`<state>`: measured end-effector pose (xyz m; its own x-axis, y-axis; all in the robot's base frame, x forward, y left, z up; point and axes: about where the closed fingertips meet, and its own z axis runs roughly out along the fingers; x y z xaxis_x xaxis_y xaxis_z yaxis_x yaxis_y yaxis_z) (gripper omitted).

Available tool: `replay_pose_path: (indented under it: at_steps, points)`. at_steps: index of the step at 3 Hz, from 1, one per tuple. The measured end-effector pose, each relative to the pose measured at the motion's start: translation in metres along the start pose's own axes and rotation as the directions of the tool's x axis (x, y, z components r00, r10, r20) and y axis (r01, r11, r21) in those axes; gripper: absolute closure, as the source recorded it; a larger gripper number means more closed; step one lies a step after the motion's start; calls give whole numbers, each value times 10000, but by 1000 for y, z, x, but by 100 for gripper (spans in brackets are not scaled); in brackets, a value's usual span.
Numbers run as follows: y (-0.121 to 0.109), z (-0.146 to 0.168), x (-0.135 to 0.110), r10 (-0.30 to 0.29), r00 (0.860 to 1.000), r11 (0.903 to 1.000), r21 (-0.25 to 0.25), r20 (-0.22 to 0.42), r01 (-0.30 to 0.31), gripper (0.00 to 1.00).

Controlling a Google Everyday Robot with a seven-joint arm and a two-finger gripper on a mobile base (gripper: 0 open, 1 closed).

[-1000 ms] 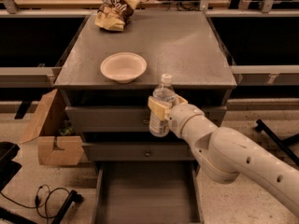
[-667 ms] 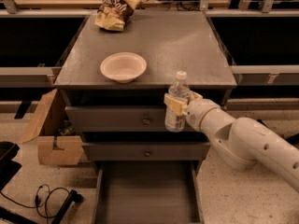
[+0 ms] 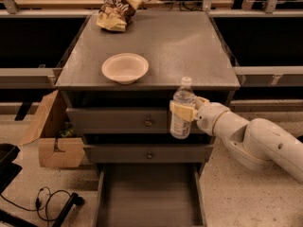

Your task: Place blue plastic bottle into bottom drawer

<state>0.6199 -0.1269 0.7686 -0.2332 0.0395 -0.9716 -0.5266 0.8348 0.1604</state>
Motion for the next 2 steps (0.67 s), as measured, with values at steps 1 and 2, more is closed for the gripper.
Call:
replay_pose_path:
  at_steps: [1,2]
  points:
    - [12,-6,22,298,9988,9818,-1888,400,-217,100]
    - [26,-7,19,256,9989,9732,-2294,393,-159,100]
